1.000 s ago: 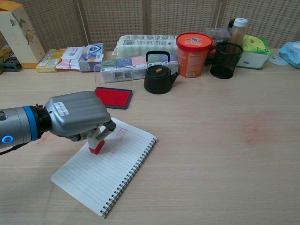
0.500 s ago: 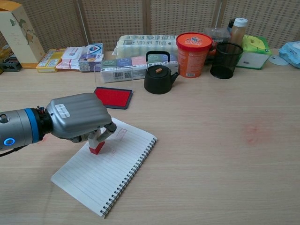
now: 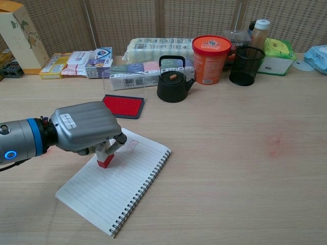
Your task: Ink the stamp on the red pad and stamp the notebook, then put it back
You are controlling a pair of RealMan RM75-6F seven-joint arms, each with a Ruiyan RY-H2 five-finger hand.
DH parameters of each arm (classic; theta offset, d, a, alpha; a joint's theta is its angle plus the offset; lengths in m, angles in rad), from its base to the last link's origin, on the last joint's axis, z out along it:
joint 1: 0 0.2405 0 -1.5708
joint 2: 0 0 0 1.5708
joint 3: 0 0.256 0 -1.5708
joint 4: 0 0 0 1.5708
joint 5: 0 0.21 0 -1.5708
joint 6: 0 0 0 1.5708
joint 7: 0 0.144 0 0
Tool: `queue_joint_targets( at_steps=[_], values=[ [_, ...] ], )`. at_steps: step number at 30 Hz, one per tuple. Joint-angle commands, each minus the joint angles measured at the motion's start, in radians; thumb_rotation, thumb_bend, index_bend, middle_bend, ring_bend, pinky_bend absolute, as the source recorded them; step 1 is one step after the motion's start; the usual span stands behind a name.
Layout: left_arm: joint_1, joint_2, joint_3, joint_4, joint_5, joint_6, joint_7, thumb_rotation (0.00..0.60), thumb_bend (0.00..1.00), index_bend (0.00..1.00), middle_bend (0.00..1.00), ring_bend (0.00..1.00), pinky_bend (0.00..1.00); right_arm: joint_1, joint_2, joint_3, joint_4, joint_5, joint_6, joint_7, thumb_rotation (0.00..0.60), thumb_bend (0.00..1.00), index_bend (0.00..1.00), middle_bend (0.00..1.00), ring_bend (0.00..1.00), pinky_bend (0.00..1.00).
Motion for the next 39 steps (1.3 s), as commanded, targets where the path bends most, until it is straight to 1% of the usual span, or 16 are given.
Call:
queue_joint_targets(
  at_steps=[1, 8, 9, 11, 17, 23, 26, 28, 39],
  values=[
    [0.000, 0.000, 0.000, 0.000, 0.001, 0.001, 0.000, 0.600, 0.40, 0.64, 1.00, 1.00, 1.00, 0.000, 0.000, -0.001, 0.000, 0.000, -0.001, 0.000, 0.600, 0.08, 0.00, 0.00, 0.00, 0.00],
    [0.002, 0.011, -0.009, -0.011, 0.005, 0.018, 0.003, 0.600, 0.40, 0.64, 1.00, 1.00, 1.00, 0.000, 0.000, -0.001, -0.002, -0.001, 0.000, -0.001, 0.600, 0.08, 0.00, 0.00, 0.00, 0.00],
    [0.002, 0.026, -0.024, -0.028, 0.014, 0.046, 0.008, 0.600, 0.40, 0.64, 1.00, 1.00, 1.00, 0.000, 0.000, -0.002, -0.002, -0.003, 0.000, -0.002, 0.600, 0.08, 0.00, 0.00, 0.00, 0.00],
    [0.003, 0.051, -0.034, -0.059, 0.018, 0.065, 0.014, 0.600, 0.40, 0.64, 1.00, 1.00, 1.00, 0.001, 0.000, -0.002, -0.003, -0.004, 0.000, -0.003, 0.600, 0.08, 0.00, 0.00, 0.00, 0.00],
    [0.004, 0.157, -0.095, -0.181, 0.014, 0.133, 0.035, 0.600, 0.40, 0.64, 1.00, 1.00, 1.00, 0.000, -0.001, -0.005, -0.007, -0.009, 0.003, -0.008, 0.600, 0.08, 0.00, 0.00, 0.00, 0.00],
    [0.011, 0.222, -0.140, -0.225, -0.037, 0.154, 0.020, 0.600, 0.40, 0.64, 1.00, 1.00, 1.00, -0.002, 0.002, -0.005, -0.008, -0.010, 0.008, -0.004, 0.600, 0.08, 0.00, 0.00, 0.00, 0.00],
    [0.016, 0.237, -0.148, -0.211, -0.071, 0.147, 0.000, 0.600, 0.40, 0.64, 1.00, 1.00, 1.00, -0.002, 0.002, -0.004, -0.007, -0.010, 0.008, -0.002, 0.600, 0.08, 0.00, 0.00, 0.00, 0.00],
    [0.020, 0.239, -0.147, -0.183, -0.104, 0.129, -0.018, 0.600, 0.40, 0.64, 1.00, 1.00, 1.00, -0.002, 0.002, -0.005, -0.007, -0.010, 0.007, -0.001, 0.600, 0.08, 0.00, 0.00, 0.00, 0.00],
    [0.046, 0.177, -0.100, 0.004, -0.210, 0.038, -0.084, 0.600, 0.40, 0.64, 1.00, 1.00, 1.00, 0.004, -0.003, -0.008, -0.010, -0.011, -0.002, -0.019, 0.600, 0.08, 0.00, 0.00, 0.00, 0.00]
  ],
)
